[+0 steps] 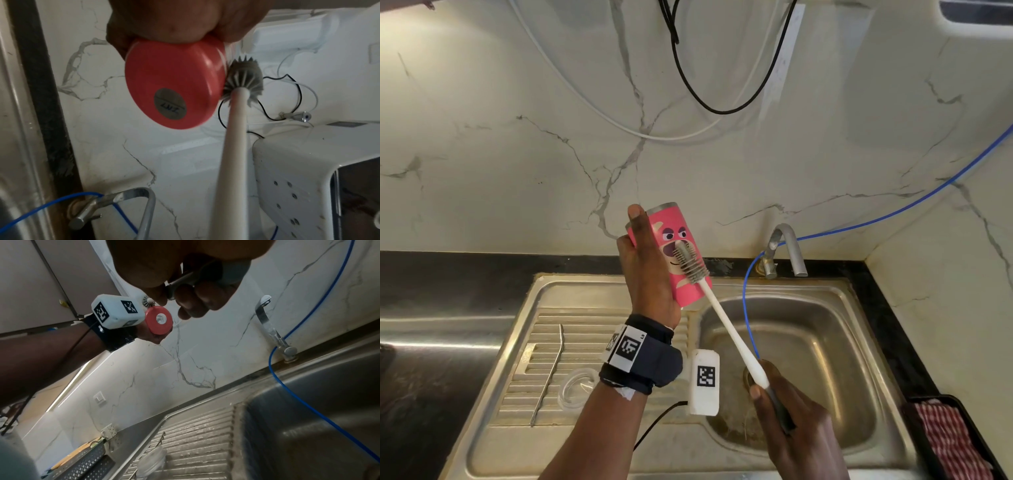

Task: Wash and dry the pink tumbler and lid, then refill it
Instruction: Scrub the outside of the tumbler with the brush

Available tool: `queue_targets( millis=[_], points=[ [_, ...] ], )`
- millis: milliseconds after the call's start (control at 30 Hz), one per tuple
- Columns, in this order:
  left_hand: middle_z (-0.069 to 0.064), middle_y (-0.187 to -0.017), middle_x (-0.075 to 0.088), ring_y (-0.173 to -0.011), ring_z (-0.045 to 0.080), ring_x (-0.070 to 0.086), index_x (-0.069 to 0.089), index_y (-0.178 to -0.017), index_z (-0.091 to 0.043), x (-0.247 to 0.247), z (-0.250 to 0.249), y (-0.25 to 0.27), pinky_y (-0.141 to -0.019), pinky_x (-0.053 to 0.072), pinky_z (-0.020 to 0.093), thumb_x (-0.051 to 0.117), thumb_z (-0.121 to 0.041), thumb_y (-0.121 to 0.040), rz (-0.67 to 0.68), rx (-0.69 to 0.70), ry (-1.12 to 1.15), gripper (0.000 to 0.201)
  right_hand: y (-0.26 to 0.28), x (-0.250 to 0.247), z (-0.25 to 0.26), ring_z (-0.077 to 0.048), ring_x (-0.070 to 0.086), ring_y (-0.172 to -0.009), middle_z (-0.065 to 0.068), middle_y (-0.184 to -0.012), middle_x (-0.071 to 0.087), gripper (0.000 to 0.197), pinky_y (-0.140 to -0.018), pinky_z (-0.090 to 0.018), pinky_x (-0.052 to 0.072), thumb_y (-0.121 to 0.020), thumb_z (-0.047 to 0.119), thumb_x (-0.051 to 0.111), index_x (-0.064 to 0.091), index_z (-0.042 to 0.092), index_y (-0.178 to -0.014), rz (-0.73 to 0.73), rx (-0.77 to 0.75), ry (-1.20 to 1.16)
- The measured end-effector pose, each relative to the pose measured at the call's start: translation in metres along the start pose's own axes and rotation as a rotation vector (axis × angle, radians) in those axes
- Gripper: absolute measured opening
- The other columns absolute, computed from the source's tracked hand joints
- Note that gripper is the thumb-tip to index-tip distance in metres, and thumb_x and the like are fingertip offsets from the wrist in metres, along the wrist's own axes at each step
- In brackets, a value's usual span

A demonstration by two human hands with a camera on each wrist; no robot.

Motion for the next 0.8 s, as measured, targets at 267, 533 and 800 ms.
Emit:
queue_targets(
  millis=[267, 533, 800],
  points=[
    [0.015, -0.112, 0.078, -0.09, 0.03, 0.081, 0.056, -0.139, -0.012, -0.011, 0.001, -0.017, -0.068, 0.066, 0.039, 0.064, -0.093, -0.073, -0.013, -0.011, -0.046, 0.105, 0.013, -0.004, -0.009, 0.0, 0.072, -0.077, 0.02, -0.096, 0.075, 0.042, -0.067, -0.012, 0.052, -0.094, 0.044, 0.069, 0.06, 0.057, -0.133, 0.045, 0.067, -0.018],
    [0.011, -0.115, 0.079, -0.092, 0.028, 0.081, 0.057, -0.139, -0.022, -0.003, 0.002, -0.013, -0.084, 0.066, 0.05, 0.05, -0.08, -0.085, 0.052, -0.001, -0.027, 0.081, 0.008, 0.002, -0.001, 0.014, 0.059, -0.065, 0.022, -0.095, 0.07, 0.055, -0.067, -0.001, 0.046, -0.091, 0.044, 0.073, 0.057, 0.046, -0.143, 0.083, -0.032, 0.023],
    [0.006, -0.099, 0.074, -0.076, 0.018, 0.077, 0.053, -0.131, -0.01, 0.017, 0.02, 0.007, -0.071, 0.063, 0.041, 0.05, -0.088, -0.083, 0.115, 0.014, -0.084, 0.092, -0.039, 0.016, 0.014, -0.011, 0.061, -0.06, 0.006, -0.087, 0.068, 0.061, -0.055, -0.032, 0.057, -0.1, 0.039, 0.058, 0.038, 0.04, -0.157, -0.034, -0.158, 0.147]
  ],
)
Point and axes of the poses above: each hand's wrist, its own y-axis away from the middle knuckle, its own x-axis out of the palm, z = x × y, the point moved 7 cm from there along -y, towards the middle knuckle
